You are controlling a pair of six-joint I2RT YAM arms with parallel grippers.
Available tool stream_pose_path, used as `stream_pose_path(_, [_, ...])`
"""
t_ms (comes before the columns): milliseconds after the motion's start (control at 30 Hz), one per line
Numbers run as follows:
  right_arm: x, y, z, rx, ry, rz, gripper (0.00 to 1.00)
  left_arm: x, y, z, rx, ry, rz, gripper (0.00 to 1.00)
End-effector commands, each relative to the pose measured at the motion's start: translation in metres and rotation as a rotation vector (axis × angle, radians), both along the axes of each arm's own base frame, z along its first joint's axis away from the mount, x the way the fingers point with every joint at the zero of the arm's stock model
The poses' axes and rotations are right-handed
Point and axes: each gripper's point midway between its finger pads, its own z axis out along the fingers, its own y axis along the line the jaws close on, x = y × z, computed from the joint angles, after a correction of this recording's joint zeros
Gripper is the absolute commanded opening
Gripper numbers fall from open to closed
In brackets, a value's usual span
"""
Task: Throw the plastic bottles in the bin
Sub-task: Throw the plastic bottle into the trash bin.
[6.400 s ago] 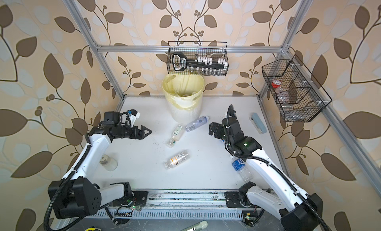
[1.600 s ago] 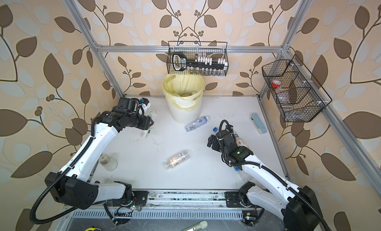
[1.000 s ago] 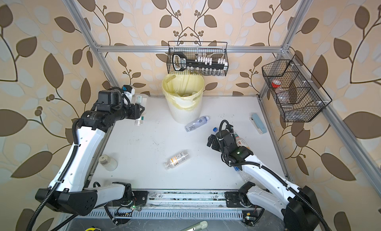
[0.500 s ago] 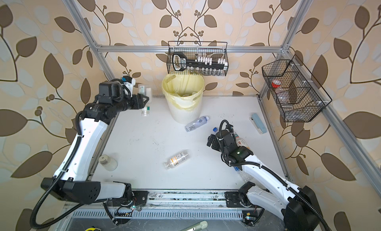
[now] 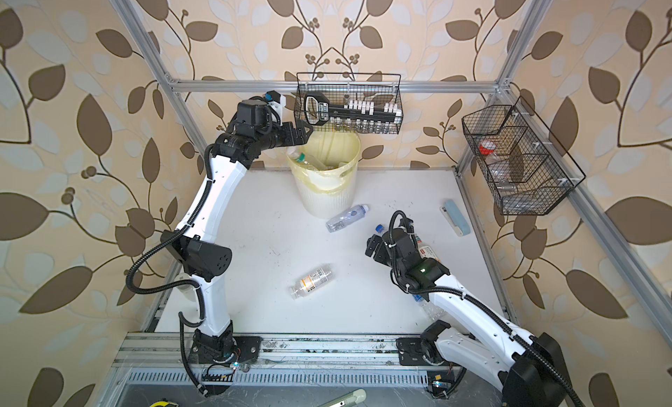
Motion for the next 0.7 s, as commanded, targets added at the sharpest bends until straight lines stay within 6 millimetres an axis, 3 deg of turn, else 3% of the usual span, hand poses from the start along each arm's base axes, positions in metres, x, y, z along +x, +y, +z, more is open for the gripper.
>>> stream_pose_path(0, [0.004,0.002,0.016,0.015,-0.030,-0.013,1.00,-0.049,0.026,0.111,-0.060,-0.258,0.042,0.99])
stream_pose_path(167, [0.008,0.010,0.018,0.024,-0.027,0.010,1.00,-0.079,0.042,0.133,0.013,-0.321,0.064,0.99])
stream_pose_path(300, [0.006,0.011,0.014,0.017,-0.021,0.013,1.00,-0.102,0.056,0.126,0.080,-0.324,0.085,0.99])
stream_pose_path(400, [0.004,0.011,0.011,0.016,-0.017,0.012,1.00,-0.116,0.062,0.099,0.132,-0.286,0.082,0.99])
stream_pose_path(433, [0.003,0.011,0.011,0.018,-0.020,0.012,1.00,-0.118,0.063,0.080,0.157,-0.254,0.079,0.99])
stream_pose_path(667, [0.003,0.011,0.013,0.051,-0.016,-0.014,1.00,-0.149,0.077,0.002,0.278,-0.129,0.064,0.99])
